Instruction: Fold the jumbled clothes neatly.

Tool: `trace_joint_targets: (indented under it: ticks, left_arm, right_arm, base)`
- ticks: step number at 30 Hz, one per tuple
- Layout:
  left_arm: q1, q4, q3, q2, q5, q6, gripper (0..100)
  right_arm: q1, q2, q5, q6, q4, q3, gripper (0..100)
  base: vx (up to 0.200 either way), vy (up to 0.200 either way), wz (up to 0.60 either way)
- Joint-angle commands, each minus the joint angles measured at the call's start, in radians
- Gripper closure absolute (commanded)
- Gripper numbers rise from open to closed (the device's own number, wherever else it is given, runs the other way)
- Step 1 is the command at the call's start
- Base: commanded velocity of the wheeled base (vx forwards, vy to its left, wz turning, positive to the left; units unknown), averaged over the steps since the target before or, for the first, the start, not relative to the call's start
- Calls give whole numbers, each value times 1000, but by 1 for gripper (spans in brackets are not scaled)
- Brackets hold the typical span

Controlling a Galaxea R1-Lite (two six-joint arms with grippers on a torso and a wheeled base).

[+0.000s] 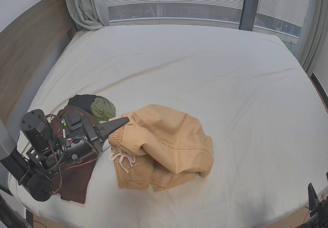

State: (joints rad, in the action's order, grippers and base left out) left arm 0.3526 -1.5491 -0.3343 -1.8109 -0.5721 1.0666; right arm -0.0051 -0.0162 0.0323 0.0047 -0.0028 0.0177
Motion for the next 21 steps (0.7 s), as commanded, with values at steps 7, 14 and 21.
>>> trace_joint_targets:
  ticks: [7,14,21]
  left_arm:
    - [-76,-2,37,-145,8,-108,100]
    - [-96,-3,40,-200,12,-195,100]
    - [-96,-3,34,-202,12,-192,100]
  right_arm:
    - [1,16,-2,0,-2,-18,0]
    - [-1,16,-5,-3,0,-18,0]
    - [-1,16,-5,-5,0,-18,0]
  base:
    - [0,0,0]
    - [0,0,0]
    - [0,0,0]
